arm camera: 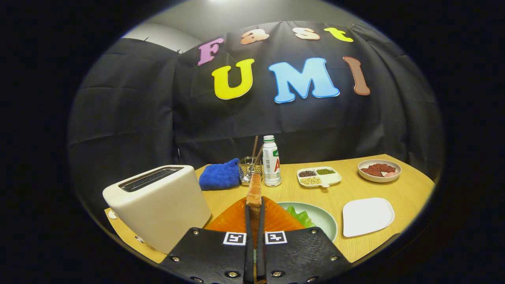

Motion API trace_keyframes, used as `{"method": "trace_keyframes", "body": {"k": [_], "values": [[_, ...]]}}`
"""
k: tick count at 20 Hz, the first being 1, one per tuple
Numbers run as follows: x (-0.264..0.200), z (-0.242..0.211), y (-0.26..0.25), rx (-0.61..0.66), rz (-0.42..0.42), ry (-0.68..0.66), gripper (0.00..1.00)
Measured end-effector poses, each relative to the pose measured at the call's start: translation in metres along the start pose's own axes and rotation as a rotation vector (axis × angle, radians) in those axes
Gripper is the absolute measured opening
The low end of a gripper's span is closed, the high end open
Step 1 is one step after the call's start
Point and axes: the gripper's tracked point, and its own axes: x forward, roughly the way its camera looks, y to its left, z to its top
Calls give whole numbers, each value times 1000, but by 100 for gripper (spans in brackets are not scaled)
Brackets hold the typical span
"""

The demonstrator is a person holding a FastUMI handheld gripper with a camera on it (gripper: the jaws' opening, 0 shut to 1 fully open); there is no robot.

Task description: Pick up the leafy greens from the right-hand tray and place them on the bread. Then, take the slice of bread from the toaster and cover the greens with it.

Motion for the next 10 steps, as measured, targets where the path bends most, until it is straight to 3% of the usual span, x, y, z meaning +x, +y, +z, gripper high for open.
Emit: {"method": "trace_keyframes", "body": {"k": [6, 10], "values": [[2, -7, -17, -13, -12, 14, 11], [1, -12, -28, -45, -37, 20, 23]]}}
